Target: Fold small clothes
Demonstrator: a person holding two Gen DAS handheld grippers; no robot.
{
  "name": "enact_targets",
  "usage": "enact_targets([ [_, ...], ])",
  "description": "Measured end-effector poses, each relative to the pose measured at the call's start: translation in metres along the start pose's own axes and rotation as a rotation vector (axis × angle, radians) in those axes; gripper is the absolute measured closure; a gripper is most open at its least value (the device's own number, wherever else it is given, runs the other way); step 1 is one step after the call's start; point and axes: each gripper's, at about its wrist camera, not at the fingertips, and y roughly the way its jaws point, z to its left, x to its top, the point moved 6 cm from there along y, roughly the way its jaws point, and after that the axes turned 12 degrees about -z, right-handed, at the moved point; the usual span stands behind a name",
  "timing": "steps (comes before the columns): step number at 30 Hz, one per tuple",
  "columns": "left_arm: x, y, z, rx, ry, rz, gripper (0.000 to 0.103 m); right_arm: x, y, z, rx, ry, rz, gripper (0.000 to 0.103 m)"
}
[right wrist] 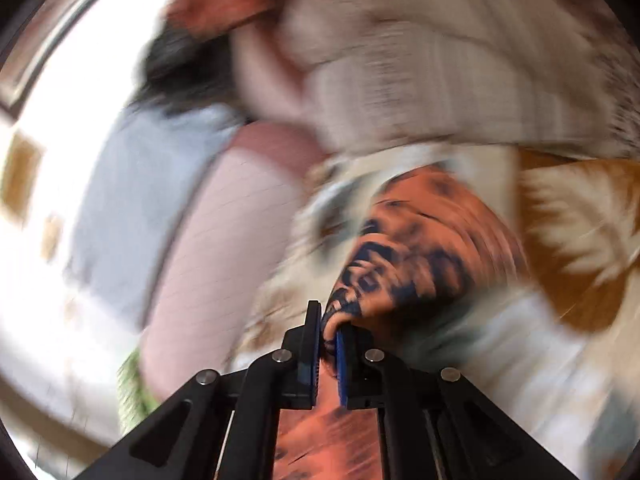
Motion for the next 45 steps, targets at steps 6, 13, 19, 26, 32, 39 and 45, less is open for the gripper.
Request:
enact_targets([
  [6, 0.015, -0.011, 0.051, 0.107, -0.057, -0.064, 0.0, -0.092, -0.037, 0.138, 0.275, -0.101, 0.179, 0.096],
  [13, 0.017, -0.02, 0.106, 0.194, -0.112, -0.08, 0.0, -0.269, -0.065, 0.25, 0.429, -0.312, 0.461, 0.093],
  [19, 0.014, -0.017, 0.132, 0.221, -0.157, -0.056, 0.0, -0.412, -0.065, 0.259, 0.376, -0.475, 0.754, 0.092],
  [26, 0.016, -0.01, 0.142, 0.212, -0.181, -0.045, 0.0, -0.461, -0.086, 0.232, 0.382, -0.557, 0.923, 0.092],
  [32, 0.02, -0.01, 0.138, 0.18, -0.212, -0.047, 0.0, -0.429, -0.114, 0.229, 0.469, -0.544, 0.993, 0.011],
  [39, 0.028, -0.023, 0.073, -0.016, -0.117, -0.098, 0.0, -0.335, -0.112, 0.162, 0.39, -0.072, 0.767, 0.02],
  [45, 0.011, -0.027, -0.027, -0.195, 0.171, -0.082, 0.0, -0.295, -0.076, 0.12, 0.255, 0.012, 0.657, 0.037],
])
